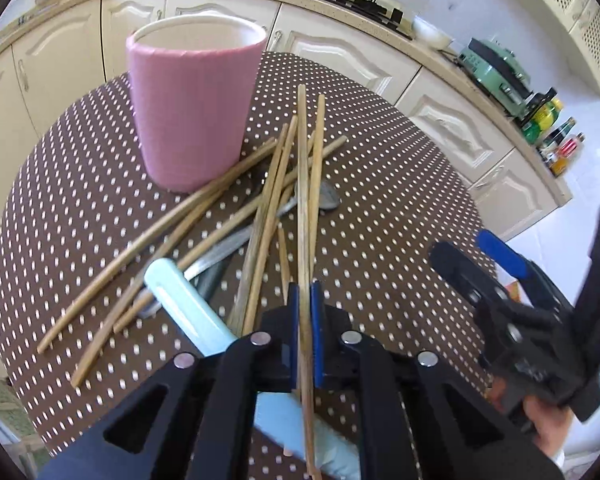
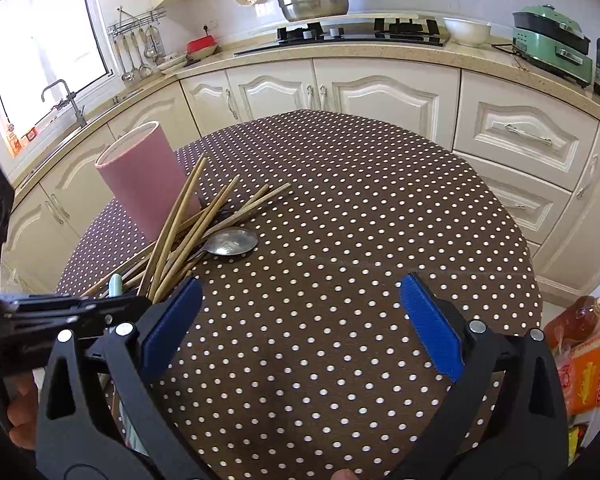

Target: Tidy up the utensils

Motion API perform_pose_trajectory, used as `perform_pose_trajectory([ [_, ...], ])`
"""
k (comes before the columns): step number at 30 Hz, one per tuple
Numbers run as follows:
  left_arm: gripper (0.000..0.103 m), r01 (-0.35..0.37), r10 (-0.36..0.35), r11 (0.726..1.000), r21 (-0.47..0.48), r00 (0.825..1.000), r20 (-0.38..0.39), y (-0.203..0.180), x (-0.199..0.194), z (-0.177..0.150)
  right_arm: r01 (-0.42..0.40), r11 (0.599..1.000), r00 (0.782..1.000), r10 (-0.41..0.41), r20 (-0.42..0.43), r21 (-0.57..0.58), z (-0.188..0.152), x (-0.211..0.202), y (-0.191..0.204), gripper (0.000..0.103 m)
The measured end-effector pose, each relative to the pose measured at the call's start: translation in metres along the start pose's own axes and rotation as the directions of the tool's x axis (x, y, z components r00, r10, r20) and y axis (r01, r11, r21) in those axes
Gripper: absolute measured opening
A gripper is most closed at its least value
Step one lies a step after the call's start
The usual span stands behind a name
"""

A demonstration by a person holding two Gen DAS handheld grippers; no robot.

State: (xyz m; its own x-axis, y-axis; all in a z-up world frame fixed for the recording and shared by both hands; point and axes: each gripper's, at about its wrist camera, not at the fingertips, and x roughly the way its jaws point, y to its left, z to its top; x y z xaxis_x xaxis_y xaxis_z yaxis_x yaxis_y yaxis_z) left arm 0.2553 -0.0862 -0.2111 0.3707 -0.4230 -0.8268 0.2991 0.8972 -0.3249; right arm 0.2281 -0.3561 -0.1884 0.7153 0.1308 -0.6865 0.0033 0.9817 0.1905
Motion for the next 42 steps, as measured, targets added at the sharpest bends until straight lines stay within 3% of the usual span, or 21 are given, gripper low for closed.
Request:
perform_pose_trajectory([
  [4,0.005,0.001,-0.002,1.0,-0.031,1.0,-0.007,0.014,-0.007,-0.013,-0.017,1.0,0.999,0.017,-0.03,-0.011,-0.002,0.007,0.012,0.097],
  [7,0.005,0.05,-0.052,0.996,-0.067,0.998,-0.023,0.022,-0.003,-0.014,-0.035,0.999,0.998,0.035,-0.061,-0.007,-0.004,0.014,0.019,0.097],
  [16,0.0,0.031,-0.032,0.998,-0.058,0.999,-0.014,0.03,-0.004,-0.016,-0.035,0.999,0.995,0.036,-0.097,0.01,-0.008,0.021,0.024,0.097],
  [32,0.003,-0.09,0.091,0.995,0.033,0.995,-0.044,0.007,0.016,0.018,-0.032,0.999,0.994,0.034,-0.1,0.028,-0.004,0.022,0.016,0.097],
  [35,0.003,-0.158,0.162,0.985,0.063,0.985,-0.054,0.0,0.02,0.023,-0.037,0.999,0.994,0.04,-0.098,0.032,-0.004,0.019,0.013,0.097],
  [42,0.003,-0.168,0.176,0.981,0.093,0.981,-0.084,-0.015,0.03,0.039,-0.044,0.998,0.994,0.047,-0.099,0.037,-0.004,0.017,0.008,0.097],
])
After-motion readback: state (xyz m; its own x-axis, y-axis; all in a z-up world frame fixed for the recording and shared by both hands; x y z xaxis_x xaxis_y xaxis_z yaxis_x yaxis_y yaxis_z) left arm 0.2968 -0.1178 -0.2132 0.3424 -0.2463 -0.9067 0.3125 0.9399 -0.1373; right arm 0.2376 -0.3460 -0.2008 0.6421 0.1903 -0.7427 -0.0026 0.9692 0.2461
